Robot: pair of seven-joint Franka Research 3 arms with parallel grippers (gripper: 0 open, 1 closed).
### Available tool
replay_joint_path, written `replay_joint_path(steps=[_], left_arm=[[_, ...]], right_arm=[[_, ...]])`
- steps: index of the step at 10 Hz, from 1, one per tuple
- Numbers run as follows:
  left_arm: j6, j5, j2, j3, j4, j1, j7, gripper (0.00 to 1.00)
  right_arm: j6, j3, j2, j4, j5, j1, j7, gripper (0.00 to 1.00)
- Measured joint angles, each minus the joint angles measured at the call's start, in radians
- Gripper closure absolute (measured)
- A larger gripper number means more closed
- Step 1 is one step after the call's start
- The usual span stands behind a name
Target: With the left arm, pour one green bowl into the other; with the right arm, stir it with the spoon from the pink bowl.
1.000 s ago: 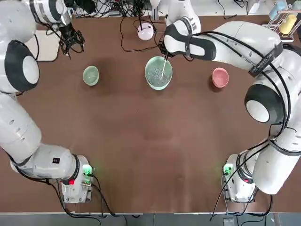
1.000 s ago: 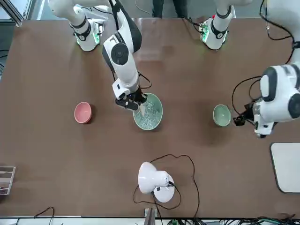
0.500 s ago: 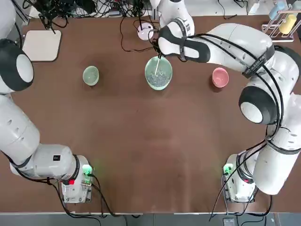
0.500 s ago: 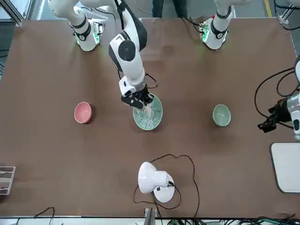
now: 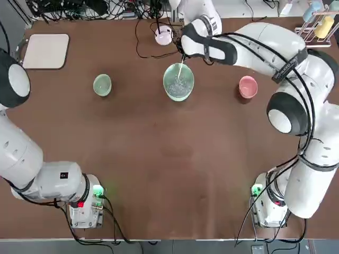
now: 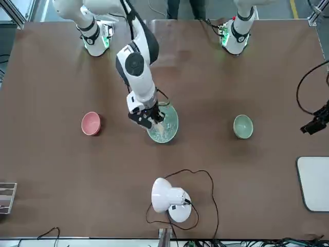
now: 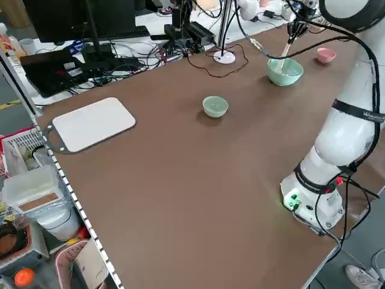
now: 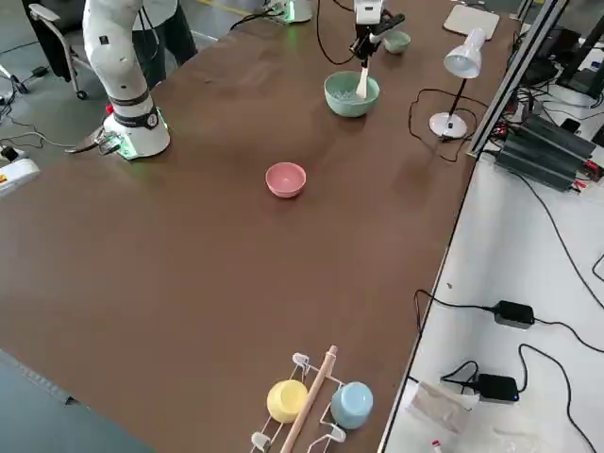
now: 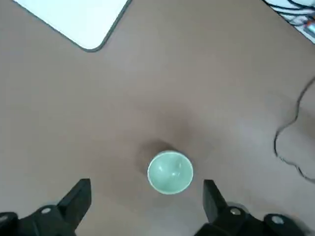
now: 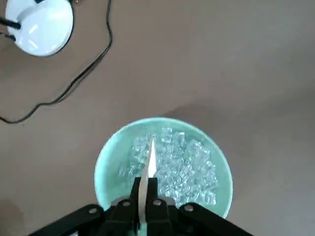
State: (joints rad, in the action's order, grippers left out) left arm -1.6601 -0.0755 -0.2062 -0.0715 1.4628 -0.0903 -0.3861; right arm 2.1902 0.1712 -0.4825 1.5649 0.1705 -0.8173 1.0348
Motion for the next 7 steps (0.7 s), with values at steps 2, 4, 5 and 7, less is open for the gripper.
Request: replay_joint_path(steps=[2, 4, 5, 7], left_arm=[[0.021, 0.0, 0.022, 0.074, -0.029, -0.065, 0.093, 0.0], [0.054, 0.0, 0.058, 0.096, -0.035, -0.072, 0.175, 0.0], [0.076, 0.003, 0.069, 0.11, -0.035, -0.073, 0.188, 0.0], [0.082, 0.014, 0.071, 0.125, -0.035, -0.075, 0.193, 0.0]], right_arm=[[-0.059, -0.001, -0.002, 0.0, -0.001, 0.01, -0.027, 0.94], [-0.101, -0.007, -0.002, 0.0, -0.004, -0.006, -0.031, 0.94], [-0.106, -0.008, -0.003, 0.0, -0.006, -0.021, -0.031, 0.94], [-0.109, -0.01, -0.004, -0.001, -0.006, -0.055, -0.016, 0.94]])
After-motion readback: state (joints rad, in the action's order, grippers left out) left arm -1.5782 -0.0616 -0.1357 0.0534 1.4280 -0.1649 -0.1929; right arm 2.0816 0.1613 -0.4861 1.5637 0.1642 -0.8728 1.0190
